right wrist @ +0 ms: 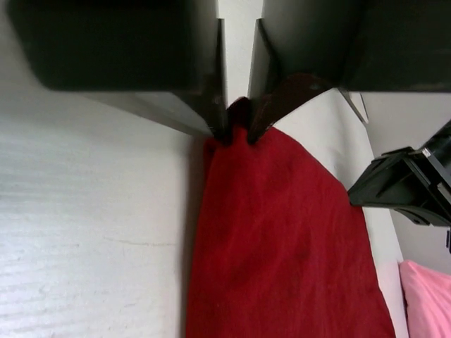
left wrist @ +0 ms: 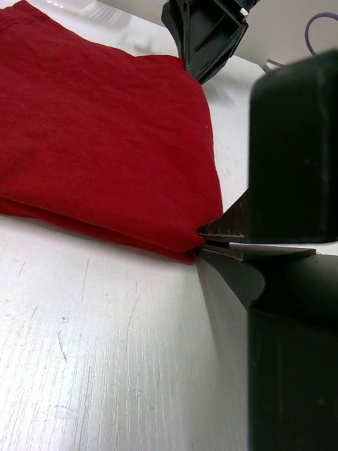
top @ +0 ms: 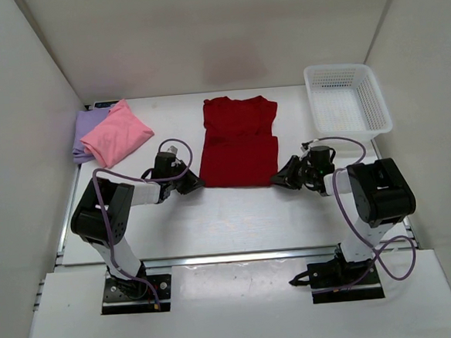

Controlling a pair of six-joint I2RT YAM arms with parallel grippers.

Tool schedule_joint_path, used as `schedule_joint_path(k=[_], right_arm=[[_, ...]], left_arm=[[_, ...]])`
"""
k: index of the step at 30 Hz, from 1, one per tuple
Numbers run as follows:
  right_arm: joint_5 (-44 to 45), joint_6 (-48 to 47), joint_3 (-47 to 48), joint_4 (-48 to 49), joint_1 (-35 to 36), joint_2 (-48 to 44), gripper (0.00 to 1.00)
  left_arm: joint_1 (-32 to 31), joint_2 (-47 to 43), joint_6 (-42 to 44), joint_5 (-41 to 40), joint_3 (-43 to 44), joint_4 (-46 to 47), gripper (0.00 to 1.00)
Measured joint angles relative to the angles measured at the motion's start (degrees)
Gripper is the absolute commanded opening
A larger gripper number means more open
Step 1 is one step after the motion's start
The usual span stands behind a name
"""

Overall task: Fold and stack the t-shirts
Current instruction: Grab one side of the 2/3 rectangular tshirt with both arms, then fold the long partially folded tshirt into a neat square

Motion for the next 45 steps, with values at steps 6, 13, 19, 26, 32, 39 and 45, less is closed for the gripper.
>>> schedule_joint_path(k=[6,13,19,26,32,39,45], right_arm=[[1.1,-0.3,0.5,-0.3,0.6,0.5,0.00],[3.3,-3.6,-6.9,-8.5,4.9,-12.3,0.00],[6.0,-6.7,-13.7,-24.8,13.9,-33.4,0.00],[6.8,-10.4,-3.7,-40.6,14.0,-40.9,0.00],[7.0,-15.8,22.5,-40.2,8.8,-18.0,0.00],[6.0,-18.4,48.4,-38.5,2.7,8.3,0.00],[4.2,-19.4,65.9,-40.9,0.6,25.9,0.00]], left_arm=[[0.0,-0.1,0.3,0.0,0.0,-0.3,0.00],[-0.8,-9.5,3.4,-0.6,-5.2,-7.1,0.00],[-4.4,-33.2,6.8,-1.3,-15.8,-23.8,0.00],[-3.2,-48.2,7.8,-1.9,-5.6,-42.1,0.00],[-0.4,-27.3,10.6,-5.2,16.6,-37.1,0.00],[1.2,0.9,11.3,-9.1,36.0,-31.8,0.00],[3.1,16.7,10.3,-9.9,48.1,-31.6,0.00]])
